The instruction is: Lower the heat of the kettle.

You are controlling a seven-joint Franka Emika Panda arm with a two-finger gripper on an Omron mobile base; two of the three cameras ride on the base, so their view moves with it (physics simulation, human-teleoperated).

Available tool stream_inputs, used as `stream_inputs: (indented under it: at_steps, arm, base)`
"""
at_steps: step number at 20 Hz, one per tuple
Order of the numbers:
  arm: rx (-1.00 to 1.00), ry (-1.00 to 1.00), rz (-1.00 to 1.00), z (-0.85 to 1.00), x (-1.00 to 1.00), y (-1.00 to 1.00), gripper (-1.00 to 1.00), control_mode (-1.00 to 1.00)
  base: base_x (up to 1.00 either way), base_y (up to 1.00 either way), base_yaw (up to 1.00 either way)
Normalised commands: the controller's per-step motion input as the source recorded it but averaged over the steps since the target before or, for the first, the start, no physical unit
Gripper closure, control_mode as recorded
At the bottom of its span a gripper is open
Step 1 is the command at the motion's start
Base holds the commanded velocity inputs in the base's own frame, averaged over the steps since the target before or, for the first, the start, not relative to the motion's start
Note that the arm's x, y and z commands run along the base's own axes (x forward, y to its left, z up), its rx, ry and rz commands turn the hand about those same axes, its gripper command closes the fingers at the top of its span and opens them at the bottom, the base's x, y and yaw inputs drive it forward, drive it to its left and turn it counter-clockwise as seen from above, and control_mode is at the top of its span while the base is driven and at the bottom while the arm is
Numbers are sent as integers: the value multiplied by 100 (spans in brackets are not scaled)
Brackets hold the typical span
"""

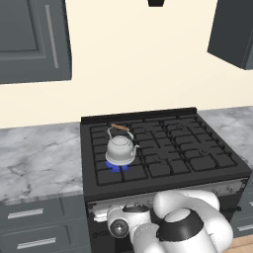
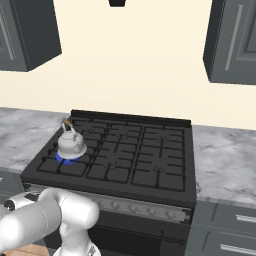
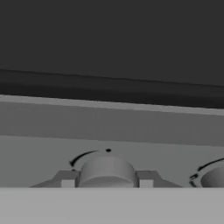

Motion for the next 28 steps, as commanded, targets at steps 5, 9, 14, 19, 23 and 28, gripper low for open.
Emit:
stream_inputs:
  at_steps: [5,9,14,19,23,28]
  arm:
    - [17,1,0,0,0,0,100,-100]
    - [19,2,0,0,-1,0,100,-100]
    - [20,2,0,0,0,0,100,-100]
    - [23,4,0,1,0,0,100,-100]
    - [23,3,0,0,-1,0,100,-100]
    - [22,1,0,0,-2,0,100,-100]
  base:
    - [0,0,0]
    - [0,0,0]
    - [0,0,0]
    - [0,0,0]
    - [0,0,0]
    - [0,0,0]
